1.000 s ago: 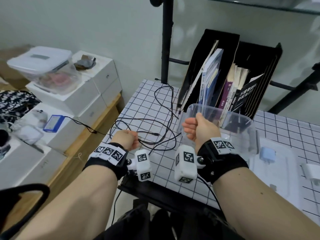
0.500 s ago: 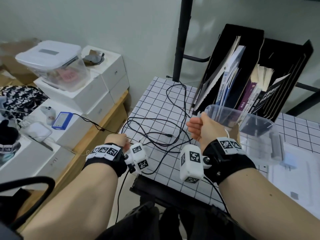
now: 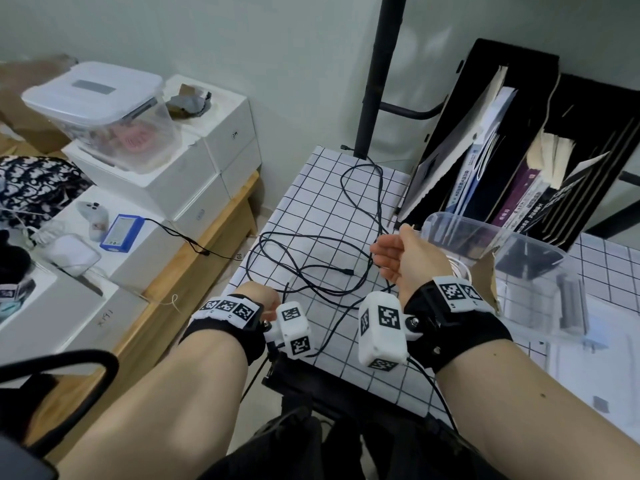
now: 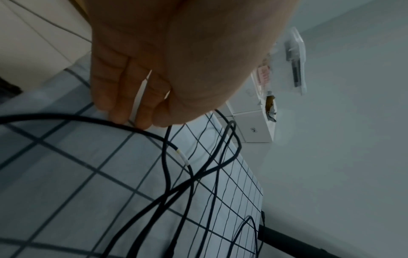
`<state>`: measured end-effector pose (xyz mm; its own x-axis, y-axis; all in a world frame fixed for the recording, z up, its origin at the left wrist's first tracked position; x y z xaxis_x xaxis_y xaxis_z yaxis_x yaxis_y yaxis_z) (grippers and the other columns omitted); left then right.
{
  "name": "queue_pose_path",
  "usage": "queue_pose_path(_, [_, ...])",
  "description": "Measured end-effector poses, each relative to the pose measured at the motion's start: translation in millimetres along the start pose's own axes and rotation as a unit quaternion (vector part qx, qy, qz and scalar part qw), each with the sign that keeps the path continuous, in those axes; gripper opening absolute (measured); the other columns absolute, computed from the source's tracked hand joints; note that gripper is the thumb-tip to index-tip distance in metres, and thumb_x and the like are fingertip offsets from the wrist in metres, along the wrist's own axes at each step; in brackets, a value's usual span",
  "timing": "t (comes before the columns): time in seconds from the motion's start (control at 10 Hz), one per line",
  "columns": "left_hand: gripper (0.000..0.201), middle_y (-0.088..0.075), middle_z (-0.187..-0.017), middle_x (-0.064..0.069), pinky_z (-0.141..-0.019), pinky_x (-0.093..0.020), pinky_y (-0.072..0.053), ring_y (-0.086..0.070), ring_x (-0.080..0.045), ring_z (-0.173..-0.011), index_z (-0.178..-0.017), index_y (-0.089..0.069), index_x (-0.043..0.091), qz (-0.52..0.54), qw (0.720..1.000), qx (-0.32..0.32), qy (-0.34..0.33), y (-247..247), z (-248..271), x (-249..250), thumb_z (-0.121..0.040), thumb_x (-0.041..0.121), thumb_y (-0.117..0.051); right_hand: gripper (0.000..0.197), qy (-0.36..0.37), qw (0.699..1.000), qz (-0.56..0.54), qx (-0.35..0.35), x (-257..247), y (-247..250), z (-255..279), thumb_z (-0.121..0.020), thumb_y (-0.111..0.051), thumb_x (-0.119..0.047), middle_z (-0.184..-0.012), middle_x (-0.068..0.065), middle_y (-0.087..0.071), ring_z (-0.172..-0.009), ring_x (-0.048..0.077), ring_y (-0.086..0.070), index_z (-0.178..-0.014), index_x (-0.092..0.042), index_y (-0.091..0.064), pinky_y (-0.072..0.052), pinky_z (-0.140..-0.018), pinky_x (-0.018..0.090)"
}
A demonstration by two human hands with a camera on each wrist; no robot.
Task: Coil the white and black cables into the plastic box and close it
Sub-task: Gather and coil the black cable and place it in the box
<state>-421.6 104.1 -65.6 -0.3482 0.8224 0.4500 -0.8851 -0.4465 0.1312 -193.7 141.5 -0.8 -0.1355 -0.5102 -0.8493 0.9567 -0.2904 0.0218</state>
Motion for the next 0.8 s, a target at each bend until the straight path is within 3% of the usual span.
queue_pose_path(0.1, [0.021, -0.049, -0.079, 0.001, -0.050, -0.014, -0.039, -0.047, -0.012, -0.065, -0.073, -0.046, 0.017, -0.273, 0.959, 0.002, -0.076, -6.9, 14.4, -2.2, -0.093, 0.011, -0.047, 0.046, -0.001, 1.000, 0.000, 0.004, 1.2, 0.5, -0.1, -0.100, -0.039, -0.039, -0.074, 0.003, -0.072, -0.062, 0.013, -0.062, -0.075, -0.012, -0.066, -0.046, -0.060, 0.026])
queue_pose_path(0.2, [0.024, -0.049, -0.073, 0.002, -0.057, -0.018, -0.039, -0.046, -0.011, -0.062, -0.070, -0.046, 0.018, -0.319, 0.945, 0.009, -0.077, -9.7, 3.8, -6.1, -0.092, 0.015, -0.050, 0.047, 0.000, 1.000, 0.001, 0.004, 2.5, 1.0, -0.1, -0.100, -0.039, -0.040, -0.074, 0.003, -0.073, -0.062, 0.013, -0.062, -0.075, -0.012, -0.067, -0.047, -0.060, 0.026])
queue_pose_path(0.3, [0.028, -0.053, -0.061, 0.001, -0.053, -0.020, -0.045, -0.047, -0.010, -0.055, -0.064, -0.047, 0.016, -0.391, 0.911, -0.012, -0.132, -10.8, 4.7, -8.7, -0.088, 0.020, -0.061, 0.047, -0.002, 1.000, -0.003, 0.003, 1.9, 3.5, 0.6, -0.099, -0.039, -0.041, -0.072, 0.003, -0.072, -0.062, 0.013, -0.063, -0.074, -0.012, -0.067, -0.046, -0.058, 0.026])
queue_pose_path(0.4, [0.032, -0.054, -0.045, 0.001, -0.044, -0.016, -0.045, -0.046, -0.012, -0.049, -0.063, -0.048, 0.013, -0.414, 0.904, -0.012, -0.104, -5.2, 3.8, -15.0, -0.090, 0.027, -0.059, 0.047, -0.002, 1.000, -0.007, 0.000, 0.9, 5.0, 2.8, -0.099, -0.040, -0.040, -0.071, 0.002, -0.072, -0.063, 0.014, -0.063, -0.073, -0.012, -0.067, -0.046, -0.059, 0.026])
queue_pose_path(0.5, [0.024, -0.058, -0.058, -0.004, -0.072, -0.026, -0.058, -0.051, -0.015, -0.056, -0.067, -0.052, 0.010, -0.330, 0.941, -0.029, -0.074, -0.6, 10.2, -18.3, -0.085, 0.016, -0.065, 0.046, 0.007, 1.000, -0.001, -0.005, 1.7, 5.1, 10.3, -0.099, -0.040, -0.040, -0.076, 0.004, -0.073, -0.065, 0.015, -0.063, -0.075, -0.012, -0.067, -0.048, -0.061, 0.027])
queue_pose_path(0.6, [0.029, -0.053, -0.039, -0.001, -0.044, -0.012, -0.047, -0.045, -0.013, -0.048, -0.063, -0.046, 0.010, -0.331, 0.941, -0.010, -0.064, 4.1, 17.4, -21.2, -0.090, 0.014, -0.058, 0.044, 0.007, 1.000, -0.002, -0.010, 4.2, 3.4, 16.9, -0.099, -0.041, -0.039, -0.079, 0.006, -0.074, -0.066, 0.015, -0.063, -0.075, -0.012, -0.067, -0.048, -0.063, 0.027])
queue_pose_path(0.7, [0.030, -0.046, -0.034, -0.002, -0.027, -0.010, -0.028, -0.043, -0.013, -0.036, -0.063, -0.043, 0.007, -0.252, 0.964, -0.028, -0.076, 10.2, 25.3, -25.8, -0.091, 0.009, -0.052, 0.043, 0.007, 1.000, 0.006, -0.023, 7.9, 2.9, 25.0, -0.099, -0.041, -0.038, -0.077, 0.005, -0.073, -0.066, 0.015, -0.063, -0.076, -0.012, -0.067, -0.049, -0.064, 0.028])
queue_pose_path(0.8, [0.031, -0.041, -0.048, -0.004, -0.032, -0.013, -0.027, -0.038, -0.012, -0.027, -0.061, -0.041, 0.009, -0.235, 0.968, -0.023, -0.080, 19.4, 26.8, -24.6, -0.089, 0.007, -0.054, 0.043, 0.012, 0.999, 0.008, -0.032, 9.0, 4.8, 31.2, -0.099, -0.041, -0.037, -0.077, 0.004, -0.074, -0.067, 0.016, -0.063, -0.077, -0.012, -0.067, -0.049, -0.066, 0.029])
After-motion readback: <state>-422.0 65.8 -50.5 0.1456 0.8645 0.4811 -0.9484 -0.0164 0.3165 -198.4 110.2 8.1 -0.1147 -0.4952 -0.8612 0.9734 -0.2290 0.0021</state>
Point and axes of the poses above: each hand's wrist, its own z-axis away from the middle knuckle, its own y-axis out of the back of the hand, x = y × z, the point moved 3 cm from there along -z, towards the middle knuckle
